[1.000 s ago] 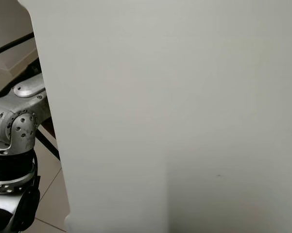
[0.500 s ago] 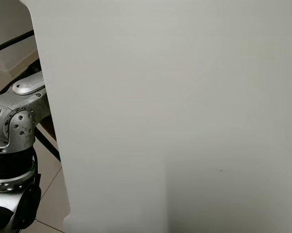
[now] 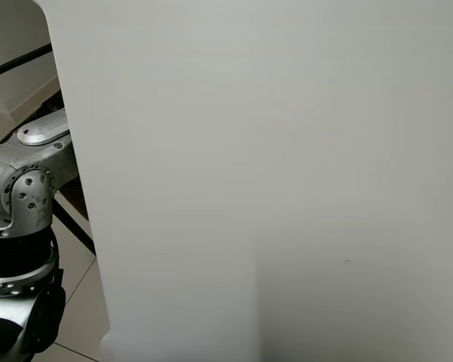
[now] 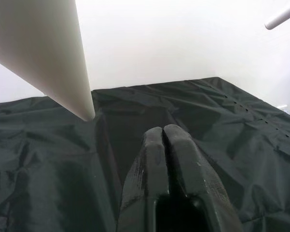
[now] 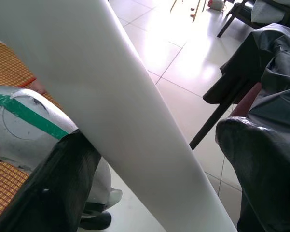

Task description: Building children table

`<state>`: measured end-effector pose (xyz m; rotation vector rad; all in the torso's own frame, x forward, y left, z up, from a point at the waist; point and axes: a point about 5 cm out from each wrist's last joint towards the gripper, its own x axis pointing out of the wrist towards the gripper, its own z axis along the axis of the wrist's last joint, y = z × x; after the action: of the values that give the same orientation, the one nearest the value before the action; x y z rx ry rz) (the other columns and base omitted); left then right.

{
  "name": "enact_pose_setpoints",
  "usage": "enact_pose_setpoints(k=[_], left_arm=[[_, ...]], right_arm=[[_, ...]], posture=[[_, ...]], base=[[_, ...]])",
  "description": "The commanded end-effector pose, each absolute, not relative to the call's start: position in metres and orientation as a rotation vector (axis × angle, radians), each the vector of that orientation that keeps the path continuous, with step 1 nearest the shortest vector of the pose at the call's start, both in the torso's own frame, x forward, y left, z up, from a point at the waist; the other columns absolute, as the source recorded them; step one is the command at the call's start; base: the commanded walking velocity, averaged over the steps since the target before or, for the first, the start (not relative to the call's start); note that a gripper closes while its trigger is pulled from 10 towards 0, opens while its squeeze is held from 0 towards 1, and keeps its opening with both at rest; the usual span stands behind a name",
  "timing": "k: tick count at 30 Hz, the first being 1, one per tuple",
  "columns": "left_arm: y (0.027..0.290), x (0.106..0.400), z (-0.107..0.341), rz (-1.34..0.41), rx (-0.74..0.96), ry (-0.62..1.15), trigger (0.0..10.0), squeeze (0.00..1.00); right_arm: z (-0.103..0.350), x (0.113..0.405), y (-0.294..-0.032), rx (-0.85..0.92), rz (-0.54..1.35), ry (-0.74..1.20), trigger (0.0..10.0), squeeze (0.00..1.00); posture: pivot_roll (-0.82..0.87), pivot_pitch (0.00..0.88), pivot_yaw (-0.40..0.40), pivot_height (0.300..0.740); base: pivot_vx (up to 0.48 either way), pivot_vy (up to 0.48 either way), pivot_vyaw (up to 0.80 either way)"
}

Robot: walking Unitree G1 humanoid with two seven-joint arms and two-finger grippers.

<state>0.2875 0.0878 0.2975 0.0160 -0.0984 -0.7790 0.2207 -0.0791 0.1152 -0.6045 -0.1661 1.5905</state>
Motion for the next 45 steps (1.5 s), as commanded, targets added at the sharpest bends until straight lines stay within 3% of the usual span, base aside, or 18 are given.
enact_pose_setpoints(k=[1,15,16,17,27,37,38,40,41,42,43,45], left_arm=[[0.094,0.282,0.328,-0.692,0.017,-0.241,10.0,0.00],[0.095,0.280,0.329,-0.683,0.010,-0.237,10.0,0.00],[0.095,0.279,0.329,-0.683,0.010,-0.237,10.0,0.00],[0.095,0.279,0.329,-0.680,0.011,-0.237,10.0,0.00],[0.097,0.279,0.331,-0.674,0.012,-0.235,10.0,0.00],[0.095,0.280,0.334,-0.691,0.010,-0.243,10.0,0.00],[0.095,0.280,0.335,-0.695,0.021,-0.246,10.0,0.00],[0.095,0.281,0.335,-0.700,0.030,-0.247,10.0,0.00],[0.095,0.281,0.336,-0.716,0.043,-0.250,10.0,0.00],[0.095,0.281,0.336,-0.716,0.043,-0.250,10.0,0.00],[0.095,0.281,0.336,-0.724,0.047,-0.253,10.0,0.00],[0.094,0.280,0.336,-0.750,0.060,-0.253,10.0,0.00]], right_arm=[[0.115,0.222,-0.077,-0.616,1.583,-0.180,10.0,0.00],[0.095,0.221,-0.056,-0.635,1.463,-0.221,10.0,0.00],[0.095,0.223,-0.054,-0.610,1.441,-0.215,8.1,0.00],[0.098,0.225,-0.053,-0.567,1.422,-0.220,0.0,0.00],[0.133,0.240,-0.067,-0.448,1.355,-0.302,0.0,0.00],[0.176,0.245,-0.083,-0.350,1.434,-0.324,0.0,0.00],[0.185,0.245,-0.086,-0.331,1.472,-0.311,4.4,0.00],[0.192,0.245,-0.089,-0.317,1.498,-0.302,4.2,0.00],[0.207,0.246,-0.095,-0.285,1.541,-0.292,5.8,0.00],[0.207,0.246,-0.095,-0.285,1.541,-0.292,5.8,0.00],[0.215,0.248,-0.097,-0.272,1.551,-0.295,10.0,0.00],[0.231,0.253,-0.102,-0.244,1.560,-0.305,10.0,0.00]], posture=[[0.09,0.049,0.034,0.740],[0.10,0.052,0.025,0.740],[0.10,0.052,0.025,0.740],[0.10,0.054,0.025,0.740],[0.10,0.072,0.025,0.740],[0.10,0.075,0.017,0.740],[0.10,0.073,0.015,0.740],[0.11,0.069,0.011,0.740],[0.11,0.064,0.005,0.740],[0.11,0.064,0.005,0.740],[0.11,0.061,0.000,0.740],[0.11,0.055,-0.008,0.740]], base=[[0.000,0.000,0.00],[0.000,0.000,0.00],[0.000,0.000,0.00],[0.000,0.000,0.00],[0.000,0.000,0.00],[0.000,0.000,0.00],[0.000,0.000,0.00],[0.000,0.000,0.00],[0.000,0.000,0.00],[0.000,0.000,0.00],[0.000,0.000,0.00],[0.000,0.000,0.00]])
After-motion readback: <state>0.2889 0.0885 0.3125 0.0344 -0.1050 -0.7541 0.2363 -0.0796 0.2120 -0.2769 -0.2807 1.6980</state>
